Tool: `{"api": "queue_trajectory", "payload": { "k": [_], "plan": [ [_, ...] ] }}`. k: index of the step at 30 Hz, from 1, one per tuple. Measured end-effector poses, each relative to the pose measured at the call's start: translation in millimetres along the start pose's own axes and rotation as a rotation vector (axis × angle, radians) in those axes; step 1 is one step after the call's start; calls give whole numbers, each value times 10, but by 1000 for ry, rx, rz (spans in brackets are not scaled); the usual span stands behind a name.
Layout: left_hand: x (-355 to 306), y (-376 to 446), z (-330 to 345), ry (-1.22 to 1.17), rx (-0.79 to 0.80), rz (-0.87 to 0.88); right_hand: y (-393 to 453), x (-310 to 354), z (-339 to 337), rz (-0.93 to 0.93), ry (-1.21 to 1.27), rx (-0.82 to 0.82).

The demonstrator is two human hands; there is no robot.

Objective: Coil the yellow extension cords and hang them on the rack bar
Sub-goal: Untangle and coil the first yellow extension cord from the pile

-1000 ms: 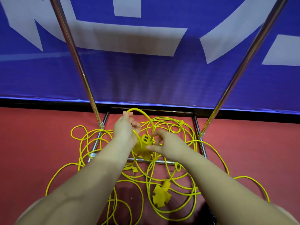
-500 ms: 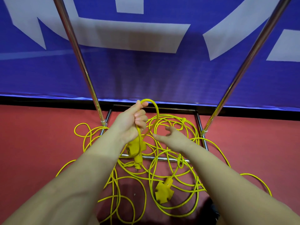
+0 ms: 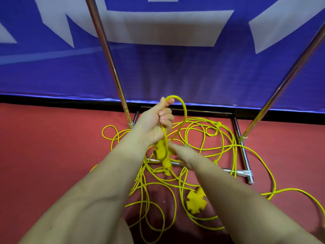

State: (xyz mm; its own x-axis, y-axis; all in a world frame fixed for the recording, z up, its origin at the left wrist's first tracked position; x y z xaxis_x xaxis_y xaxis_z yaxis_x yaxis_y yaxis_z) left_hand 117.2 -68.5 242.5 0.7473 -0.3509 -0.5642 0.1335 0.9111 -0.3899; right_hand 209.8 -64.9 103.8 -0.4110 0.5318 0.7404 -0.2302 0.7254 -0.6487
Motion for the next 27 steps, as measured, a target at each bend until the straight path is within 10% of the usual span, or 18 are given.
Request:
{"api": "queue_trajectory", "payload": {
  "k": [21, 27],
  "plan": [
    [-293, 71, -347, -156, -185, 139, -617, 538, -471, -289, 219, -102],
    [-280, -17, -469, 517, -377, 212, -1152, 807, -955, -433, 341, -113]
  ]
}}
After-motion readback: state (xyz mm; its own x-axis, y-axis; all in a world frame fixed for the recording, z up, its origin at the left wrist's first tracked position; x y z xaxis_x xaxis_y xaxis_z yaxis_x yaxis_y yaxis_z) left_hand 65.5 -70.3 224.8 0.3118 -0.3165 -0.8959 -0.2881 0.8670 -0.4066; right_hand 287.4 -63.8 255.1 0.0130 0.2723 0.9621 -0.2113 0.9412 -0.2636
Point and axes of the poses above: each hand's wrist, its own y-axis towards the middle knuckle, its own z-axis out of the palm, x = y × z, the point moved 5 cm from there along y, towards the middle knuckle
